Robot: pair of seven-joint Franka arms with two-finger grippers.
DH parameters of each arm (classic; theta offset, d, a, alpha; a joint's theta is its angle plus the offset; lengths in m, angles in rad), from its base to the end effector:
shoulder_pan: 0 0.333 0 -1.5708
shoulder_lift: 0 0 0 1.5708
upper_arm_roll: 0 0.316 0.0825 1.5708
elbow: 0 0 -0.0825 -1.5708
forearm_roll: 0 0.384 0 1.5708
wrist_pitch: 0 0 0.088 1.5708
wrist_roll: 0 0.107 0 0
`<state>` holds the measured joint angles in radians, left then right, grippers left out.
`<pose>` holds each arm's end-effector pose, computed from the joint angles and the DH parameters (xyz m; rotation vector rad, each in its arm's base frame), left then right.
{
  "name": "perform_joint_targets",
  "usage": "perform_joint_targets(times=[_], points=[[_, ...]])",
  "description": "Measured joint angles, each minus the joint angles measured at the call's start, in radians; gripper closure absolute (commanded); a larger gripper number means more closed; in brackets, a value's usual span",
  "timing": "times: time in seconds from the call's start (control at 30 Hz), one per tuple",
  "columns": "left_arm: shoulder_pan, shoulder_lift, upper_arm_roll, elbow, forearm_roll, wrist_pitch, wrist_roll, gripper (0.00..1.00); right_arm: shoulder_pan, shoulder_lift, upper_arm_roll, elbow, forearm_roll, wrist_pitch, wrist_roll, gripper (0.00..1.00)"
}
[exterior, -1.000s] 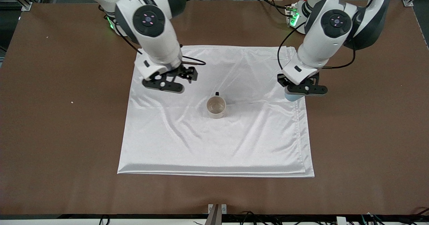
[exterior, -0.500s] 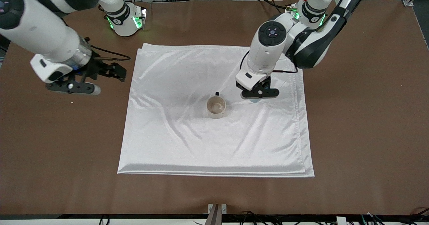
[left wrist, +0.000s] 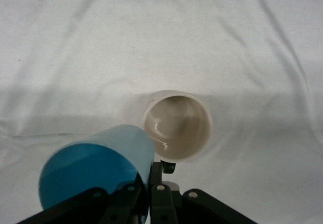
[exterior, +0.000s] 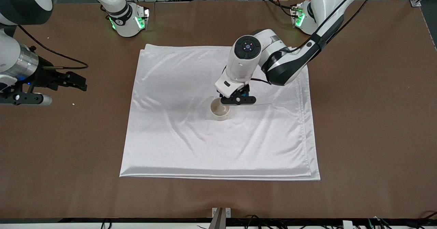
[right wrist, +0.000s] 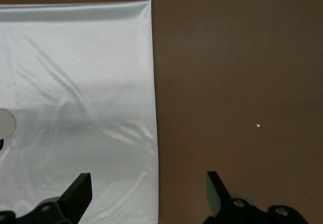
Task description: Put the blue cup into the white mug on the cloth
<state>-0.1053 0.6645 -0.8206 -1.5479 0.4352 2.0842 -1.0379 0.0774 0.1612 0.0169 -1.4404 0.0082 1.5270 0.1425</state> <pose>0.5091 -0.4769 0.3607 3.0189 0.0650 -0.0163 0.5956 0.0564 0.5891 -3.1364 0.0757 0.1182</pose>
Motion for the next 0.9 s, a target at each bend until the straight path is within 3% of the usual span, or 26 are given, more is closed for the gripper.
perform_joint_targets(times=[0.33, 0.9], points=[[-0.041, 0.057, -0.001, 0.032, 0.018, 0.06, -0.011, 1.0, -0.041, -0.033, 0.0, -0.106, -0.003, 0.164, -0.049, 0.0], [-0.075, 0.141, 0.019, 0.059, 0.08, 0.112, -0.013, 1.0, -0.064, -0.125, 0.0, -0.224, -0.007, 0.2, -0.051, 0.0]])
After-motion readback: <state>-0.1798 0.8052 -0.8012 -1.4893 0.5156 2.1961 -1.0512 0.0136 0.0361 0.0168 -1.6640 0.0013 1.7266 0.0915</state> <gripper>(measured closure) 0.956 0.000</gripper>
